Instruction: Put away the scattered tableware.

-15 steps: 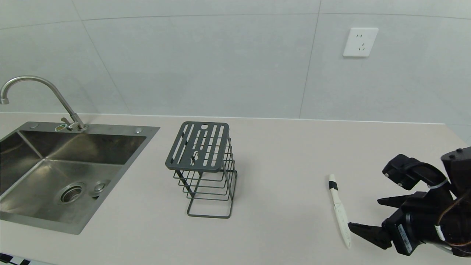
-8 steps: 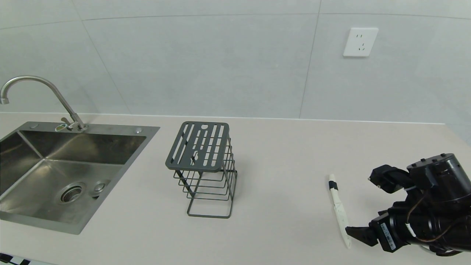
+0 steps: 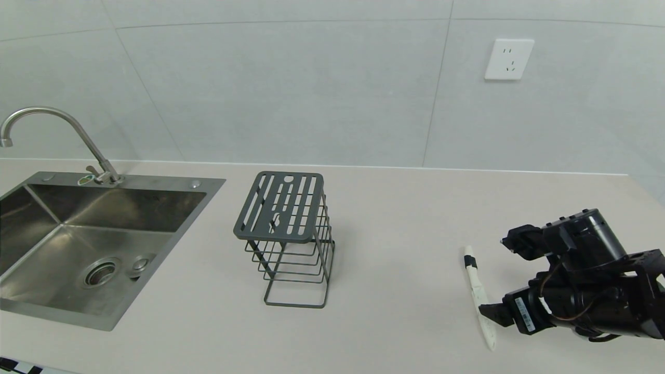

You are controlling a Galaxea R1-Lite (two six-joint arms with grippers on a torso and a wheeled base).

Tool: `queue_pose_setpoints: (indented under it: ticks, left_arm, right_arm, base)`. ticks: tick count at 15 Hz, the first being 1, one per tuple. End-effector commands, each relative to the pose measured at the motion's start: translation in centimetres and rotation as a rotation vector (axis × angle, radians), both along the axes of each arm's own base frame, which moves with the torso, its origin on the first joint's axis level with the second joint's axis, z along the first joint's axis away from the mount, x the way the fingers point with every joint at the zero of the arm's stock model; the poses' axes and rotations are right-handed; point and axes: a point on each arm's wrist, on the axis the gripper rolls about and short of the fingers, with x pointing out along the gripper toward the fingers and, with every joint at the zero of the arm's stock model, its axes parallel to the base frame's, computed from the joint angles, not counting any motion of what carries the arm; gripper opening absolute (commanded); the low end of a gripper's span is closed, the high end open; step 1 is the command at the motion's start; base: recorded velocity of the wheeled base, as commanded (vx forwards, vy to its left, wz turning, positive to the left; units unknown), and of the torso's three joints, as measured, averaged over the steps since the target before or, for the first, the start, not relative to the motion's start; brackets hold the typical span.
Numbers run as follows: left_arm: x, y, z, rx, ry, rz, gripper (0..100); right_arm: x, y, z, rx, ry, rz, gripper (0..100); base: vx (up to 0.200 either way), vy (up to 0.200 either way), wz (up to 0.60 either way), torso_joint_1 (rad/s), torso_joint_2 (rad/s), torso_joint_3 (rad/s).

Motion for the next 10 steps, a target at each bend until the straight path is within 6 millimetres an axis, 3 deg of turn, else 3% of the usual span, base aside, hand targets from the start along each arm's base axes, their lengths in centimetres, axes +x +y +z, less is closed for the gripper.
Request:
queue_pose_setpoints:
  ticks: [1,5,10]
  left_arm:
    - [0.0,0.0,0.0,0.0,0.001,0.001,100]
    - [0.0,0.0,0.0,0.0,0.001,-0.001,100]
    - [0.0,0.0,0.0,0.0,0.001,-0.001,100]
  right_arm:
    - [0.9,0.5,-0.4,-0.01,0.013,-0.001,100]
    - [1.6,2.1,-1.5,-0.025,0.044,0.043,100]
    - [3.0,2.7,-2.0,-0.049,0.037,-0.002,100]
  base:
    - [0.0,0.0,0.0,0.0,0.0,0.0]
    - [0.0,0.0,0.0,0.0,0.0,0.0]
    - [0.0,0.0,0.0,0.0,0.0,0.0]
